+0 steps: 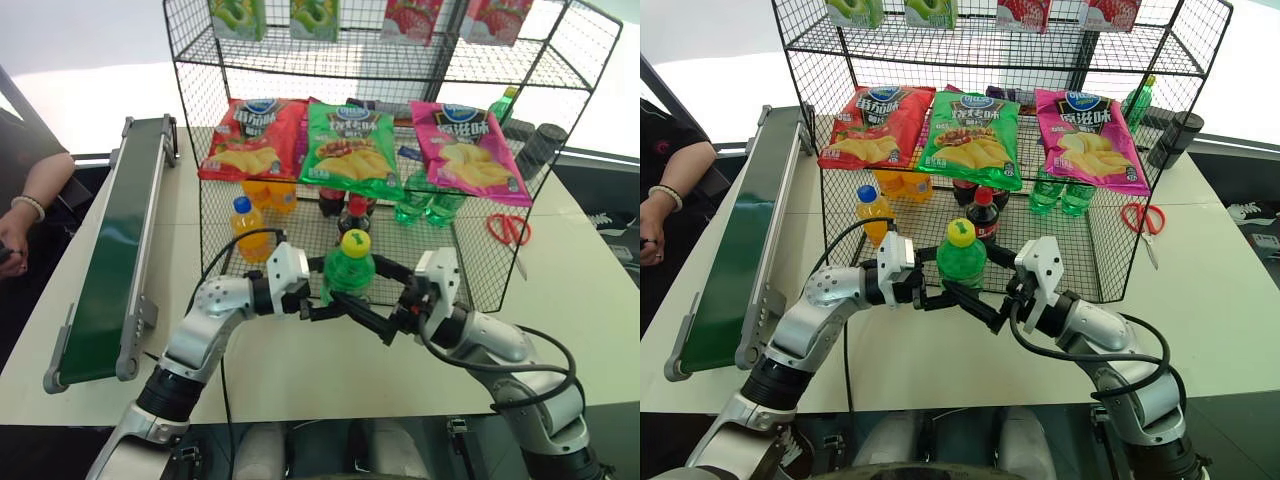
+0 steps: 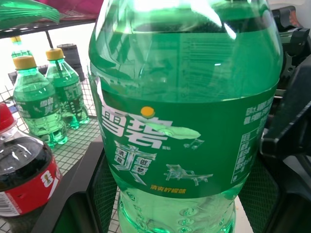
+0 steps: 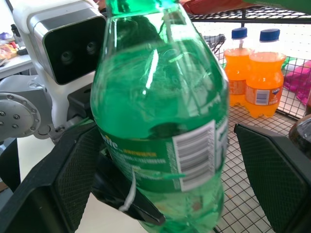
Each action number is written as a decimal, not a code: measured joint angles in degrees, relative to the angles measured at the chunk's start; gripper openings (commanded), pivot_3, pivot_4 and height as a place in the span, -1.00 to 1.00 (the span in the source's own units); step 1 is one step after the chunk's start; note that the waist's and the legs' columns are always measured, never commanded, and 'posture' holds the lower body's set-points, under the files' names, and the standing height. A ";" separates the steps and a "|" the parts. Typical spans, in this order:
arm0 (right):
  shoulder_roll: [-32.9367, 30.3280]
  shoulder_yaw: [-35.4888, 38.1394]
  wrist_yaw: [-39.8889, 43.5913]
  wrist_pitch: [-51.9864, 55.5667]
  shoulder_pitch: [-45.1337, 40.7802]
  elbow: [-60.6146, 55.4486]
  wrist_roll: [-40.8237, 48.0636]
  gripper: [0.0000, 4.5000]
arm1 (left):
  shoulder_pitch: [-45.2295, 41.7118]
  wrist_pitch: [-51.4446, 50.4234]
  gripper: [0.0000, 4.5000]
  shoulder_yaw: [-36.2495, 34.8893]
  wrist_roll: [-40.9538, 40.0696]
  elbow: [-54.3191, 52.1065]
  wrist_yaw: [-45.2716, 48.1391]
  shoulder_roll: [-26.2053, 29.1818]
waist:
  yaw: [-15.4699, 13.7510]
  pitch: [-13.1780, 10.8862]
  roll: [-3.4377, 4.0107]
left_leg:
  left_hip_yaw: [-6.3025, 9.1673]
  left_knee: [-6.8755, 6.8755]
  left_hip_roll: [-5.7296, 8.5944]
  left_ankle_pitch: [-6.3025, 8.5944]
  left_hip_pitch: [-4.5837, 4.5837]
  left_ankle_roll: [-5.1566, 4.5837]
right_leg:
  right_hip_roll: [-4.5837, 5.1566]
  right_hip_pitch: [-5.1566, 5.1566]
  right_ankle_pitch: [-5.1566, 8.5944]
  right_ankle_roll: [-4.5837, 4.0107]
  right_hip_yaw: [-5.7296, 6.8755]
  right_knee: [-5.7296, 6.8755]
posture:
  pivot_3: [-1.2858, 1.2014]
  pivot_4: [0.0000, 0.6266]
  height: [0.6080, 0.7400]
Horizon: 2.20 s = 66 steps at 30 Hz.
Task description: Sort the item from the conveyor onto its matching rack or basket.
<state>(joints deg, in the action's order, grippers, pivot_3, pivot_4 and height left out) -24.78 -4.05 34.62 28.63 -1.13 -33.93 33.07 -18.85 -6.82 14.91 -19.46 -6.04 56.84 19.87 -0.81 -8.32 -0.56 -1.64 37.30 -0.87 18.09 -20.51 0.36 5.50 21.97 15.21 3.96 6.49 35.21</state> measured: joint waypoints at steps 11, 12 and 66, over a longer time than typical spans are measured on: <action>0.02 -0.02 -0.04 1.23 -0.36 -0.03 0.06 0.34 | -0.29 -1.12 0.98 -0.19 -0.17 0.37 0.42 -0.73 | -0.03 0.00 0.00 | 0.00 0.01 0.00 0.00 0.00 0.00 | 0.00 -0.01 0.00 0.00 0.00 0.00 | 0.03 -0.52 0.85; 0.04 -0.01 -0.14 1.17 -0.40 -0.03 -0.08 0.34 | -0.43 -1.12 0.98 -0.19 0.09 0.37 0.33 -0.76 | -0.02 0.00 -0.01 | 0.00 0.01 0.00 0.00 0.00 0.00 | 0.00 -0.01 0.00 0.00 0.00 0.00 | 0.03 -0.52 0.85; 12.12 14.69 -21.01 -29.60 -5.46 40.53 -19.17 0.99 | 7.29 -5.29 1.00 -4.31 -1.89 -6.16 -6.07 1.26 | 0.10 -0.03 0.40 | -0.07 -0.02 -0.02 -0.05 0.05 0.08 | 0.04 -0.01 0.00 0.01 -0.06 0.04 | 0.03 -0.52 0.85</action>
<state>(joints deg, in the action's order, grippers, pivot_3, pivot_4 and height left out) -12.66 10.64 13.61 -0.97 -6.59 6.60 13.91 -11.56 -12.12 10.60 -21.35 -12.20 50.77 21.13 -0.71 -8.35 -0.17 -1.71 37.27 -0.89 18.04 -20.46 0.43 5.54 21.96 15.21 3.97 6.43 35.25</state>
